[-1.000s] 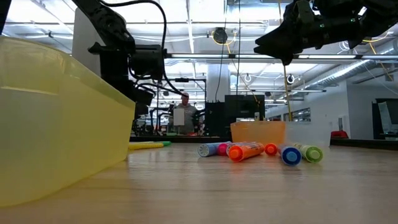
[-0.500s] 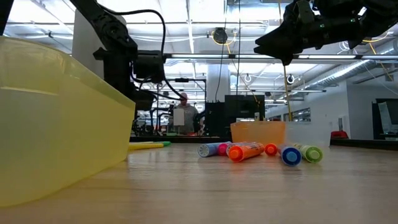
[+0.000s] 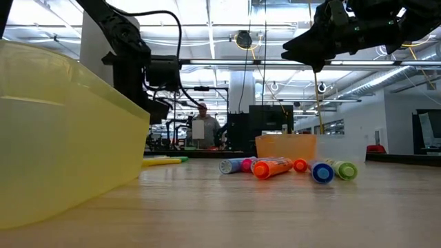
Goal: Pick & Place Markers
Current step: Put the light blue marker pen into the transparent bin
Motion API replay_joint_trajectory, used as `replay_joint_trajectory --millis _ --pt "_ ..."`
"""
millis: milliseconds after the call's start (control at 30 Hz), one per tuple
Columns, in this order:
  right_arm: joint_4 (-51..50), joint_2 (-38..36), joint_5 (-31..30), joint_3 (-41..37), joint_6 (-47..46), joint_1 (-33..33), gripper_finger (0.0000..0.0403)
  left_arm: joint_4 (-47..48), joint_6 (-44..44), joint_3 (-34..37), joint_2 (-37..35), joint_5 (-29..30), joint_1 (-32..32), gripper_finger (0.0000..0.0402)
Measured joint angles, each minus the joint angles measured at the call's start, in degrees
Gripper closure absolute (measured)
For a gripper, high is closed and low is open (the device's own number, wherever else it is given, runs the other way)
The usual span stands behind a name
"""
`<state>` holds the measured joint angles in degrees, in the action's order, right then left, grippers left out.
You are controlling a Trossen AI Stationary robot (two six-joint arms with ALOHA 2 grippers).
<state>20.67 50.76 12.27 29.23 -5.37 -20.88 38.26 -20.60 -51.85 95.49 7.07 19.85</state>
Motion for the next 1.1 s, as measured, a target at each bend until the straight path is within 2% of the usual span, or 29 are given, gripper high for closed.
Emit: replay_joint_trajectory --millis 100,267,333,467,667,833,967,1100 --pt "-0.2 0.0 0.0 0.0 0.0 0.0 0.0245 -0.4 0.8 -1.6 -3.9 3.2 -0.2 0.0369" --pt "1.0 0.8 -0.3 -0.4 -0.2 0.0 0.0245 -3.6 2.6 -2.1 -12.1 3.5 -0.8 0.0370" --pt "3.7 2.3 -0.3 -1.5 -1.4 0.0 0.0245 -8.0 4.1 -2.2 -15.4 3.5 -1.5 0.0371" --pt "14.0 7.7 -0.3 -3.2 -2.1 0.3 0.0245 -16.9 9.3 -2.3 -20.0 2.9 -4.1 0.0367" --pt "30.6 17.6 -0.3 -2.7 -0.4 2.8 0.0242 -32.3 16.9 -2.4 -22.2 -0.2 -8.1 0.0371" --pt "37.8 24.4 -0.2 0.6 1.4 5.5 0.0204 -37.5 23.1 -2.4 -22.2 -3.1 -10.8 0.0366" --pt "38.2 27.9 -0.2 5.5 1.6 7.1 0.0160 -38.1 23.9 -2.4 -21.8 -3.6 -12.2 0.0371" --pt "38.3 31.5 -0.2 10.6 1.6 8.4 0.0135 -38.3 23.9 -2.4 -21.8 -3.6 -12.8 0.0371"
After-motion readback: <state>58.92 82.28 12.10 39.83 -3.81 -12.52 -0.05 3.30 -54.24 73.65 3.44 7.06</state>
